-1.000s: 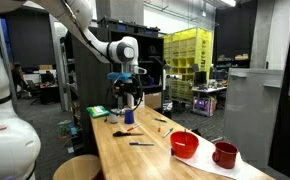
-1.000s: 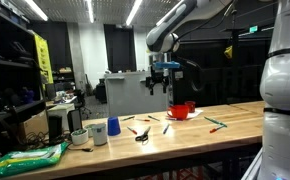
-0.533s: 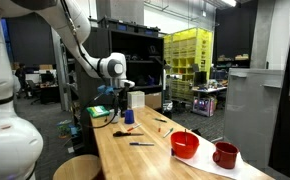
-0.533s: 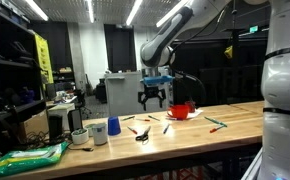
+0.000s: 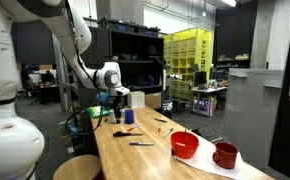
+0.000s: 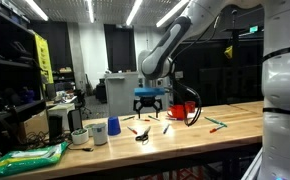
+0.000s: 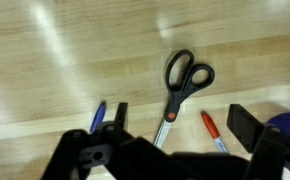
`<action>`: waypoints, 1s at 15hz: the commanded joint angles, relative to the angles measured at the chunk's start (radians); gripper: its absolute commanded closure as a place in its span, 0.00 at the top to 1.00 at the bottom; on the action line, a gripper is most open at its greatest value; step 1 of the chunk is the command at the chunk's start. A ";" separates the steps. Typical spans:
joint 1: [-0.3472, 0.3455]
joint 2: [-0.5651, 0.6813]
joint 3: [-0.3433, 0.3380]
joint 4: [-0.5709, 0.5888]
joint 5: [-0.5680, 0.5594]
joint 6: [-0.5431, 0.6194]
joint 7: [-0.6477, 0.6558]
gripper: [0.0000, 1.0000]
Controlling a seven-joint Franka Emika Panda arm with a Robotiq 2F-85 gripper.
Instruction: Open and close the black scissors on the table five times
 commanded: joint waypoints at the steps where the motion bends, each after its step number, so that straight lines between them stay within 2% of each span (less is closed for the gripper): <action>1: 0.020 0.048 -0.009 0.000 -0.038 0.081 0.092 1.00; 8: 0.037 0.136 -0.032 0.024 -0.024 0.142 0.097 1.00; 15: 0.060 0.196 -0.054 0.051 -0.011 0.149 0.084 0.98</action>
